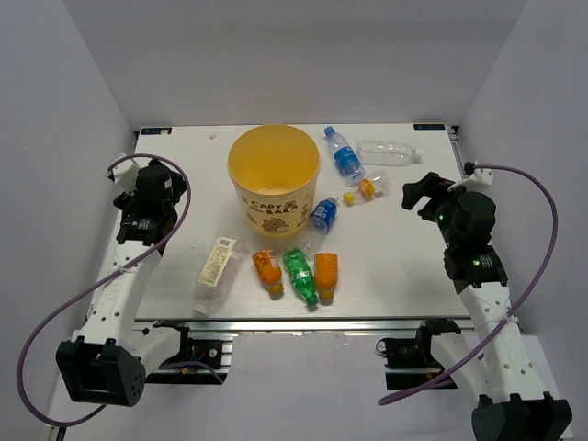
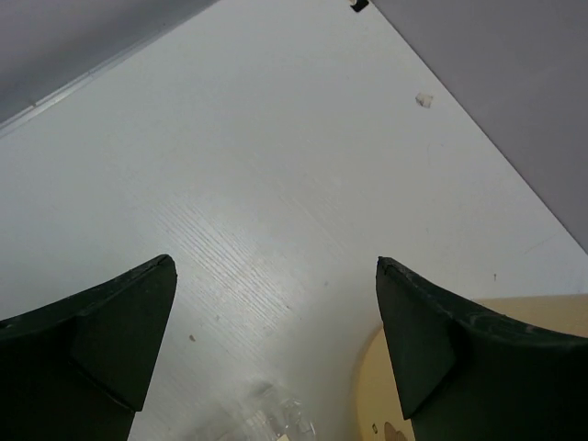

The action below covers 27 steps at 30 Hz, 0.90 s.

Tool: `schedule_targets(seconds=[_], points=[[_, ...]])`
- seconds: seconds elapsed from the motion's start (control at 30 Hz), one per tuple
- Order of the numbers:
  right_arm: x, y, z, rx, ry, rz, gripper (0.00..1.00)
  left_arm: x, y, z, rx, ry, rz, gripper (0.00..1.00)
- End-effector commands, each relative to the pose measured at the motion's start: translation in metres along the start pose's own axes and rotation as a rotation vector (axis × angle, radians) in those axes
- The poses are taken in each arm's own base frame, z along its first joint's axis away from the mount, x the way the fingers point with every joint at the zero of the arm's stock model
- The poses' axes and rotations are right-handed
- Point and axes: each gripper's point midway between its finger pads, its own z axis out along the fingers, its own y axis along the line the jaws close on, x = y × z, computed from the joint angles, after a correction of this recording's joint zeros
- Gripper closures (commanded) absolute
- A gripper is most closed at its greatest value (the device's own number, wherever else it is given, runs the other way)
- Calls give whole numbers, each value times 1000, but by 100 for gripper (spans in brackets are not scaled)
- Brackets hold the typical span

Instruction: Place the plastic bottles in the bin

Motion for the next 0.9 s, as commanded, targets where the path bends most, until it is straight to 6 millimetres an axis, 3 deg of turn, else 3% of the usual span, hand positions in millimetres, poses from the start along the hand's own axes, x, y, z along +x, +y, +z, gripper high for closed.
schedule_targets(seconds=[0.0, 0.07, 0.13, 0.23, 0.27, 0.33, 0.37, 0.43, 0.47, 0.63, 0.67, 0.73, 0.77, 0.87], points=[[1, 20, -3, -97, 19, 43, 11, -2, -5, -10, 52, -2, -40, 2], [11, 30, -3, -167, 62, 39, 11, 2, -3, -10, 58, 3, -40, 2], [32, 56, -9, -333, 175, 15, 11, 5, 0, -9, 50, 3, -48, 2], [76, 81, -12, -441, 374, 74, 11, 9, 3, -7, 38, 6, -57, 2], [100, 100, -17, -482, 443, 47, 11, 10, 4, -6, 35, 9, -55, 2], [126, 111, -17, -437, 477, 8, 11, 12, 5, -7, 31, 12, -53, 2], [155, 129, -29, -486, 553, -17, 11, 14, 9, -6, 16, 10, -49, 2], [178, 137, -35, -472, 612, 14, 11, 14, 11, -7, 13, 8, -53, 2], [198, 140, -40, -465, 656, 2, 11, 14, 12, -8, 10, 5, -55, 2], [243, 138, -42, -352, 709, -25, 11, 15, 13, -10, 20, 6, -67, 2], [259, 140, -46, -341, 754, -34, 11, 15, 14, -11, 22, 6, -71, 2], [271, 144, -45, -335, 778, -32, 11, 16, 13, -11, 28, 8, -74, 2], [287, 142, -46, -320, 818, -46, 11, 16, 13, -12, 27, 9, -74, 2], [300, 137, -38, -242, 842, -51, 21, 16, 15, -12, 22, 10, -77, 2]])
